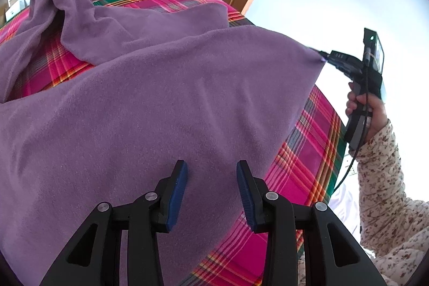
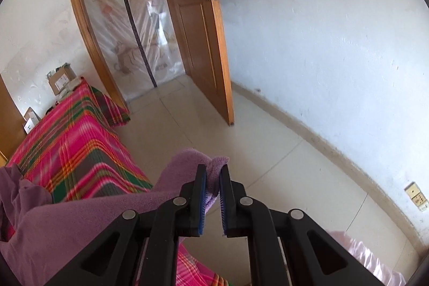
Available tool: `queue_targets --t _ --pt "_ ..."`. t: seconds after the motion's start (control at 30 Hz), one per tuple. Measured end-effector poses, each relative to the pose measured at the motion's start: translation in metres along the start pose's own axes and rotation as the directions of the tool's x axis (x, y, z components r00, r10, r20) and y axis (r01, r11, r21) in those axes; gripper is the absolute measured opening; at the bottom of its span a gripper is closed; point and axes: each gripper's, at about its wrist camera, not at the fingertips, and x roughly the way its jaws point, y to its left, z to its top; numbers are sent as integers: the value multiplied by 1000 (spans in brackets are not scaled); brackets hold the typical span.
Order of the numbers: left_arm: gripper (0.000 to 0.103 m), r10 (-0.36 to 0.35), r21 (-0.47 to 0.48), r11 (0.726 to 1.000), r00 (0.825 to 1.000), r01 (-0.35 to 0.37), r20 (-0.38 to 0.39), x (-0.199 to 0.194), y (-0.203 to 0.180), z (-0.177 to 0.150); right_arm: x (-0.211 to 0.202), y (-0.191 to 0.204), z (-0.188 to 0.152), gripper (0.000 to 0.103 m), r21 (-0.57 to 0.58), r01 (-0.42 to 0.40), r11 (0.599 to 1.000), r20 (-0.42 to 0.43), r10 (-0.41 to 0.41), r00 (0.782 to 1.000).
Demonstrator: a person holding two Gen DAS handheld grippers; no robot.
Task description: Fold clothes
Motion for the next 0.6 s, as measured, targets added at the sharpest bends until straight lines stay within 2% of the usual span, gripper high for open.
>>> queue_targets --t 0.27,0.47,0.6 --pt "40 -4 -4 1000 1000 4 0 -1 1 2 18 -7 -7 12 34 -11 999 -133 16 991" --pt "40 -6 -7 1000 1000 6 1 0 2 2 6 -11 -5 16 85 -29 996 -120 40 992" --pt "40 -8 -10 1000 1000 8 1 0 3 2 -5 -9 3 18 105 -33 994 -67 40 997"
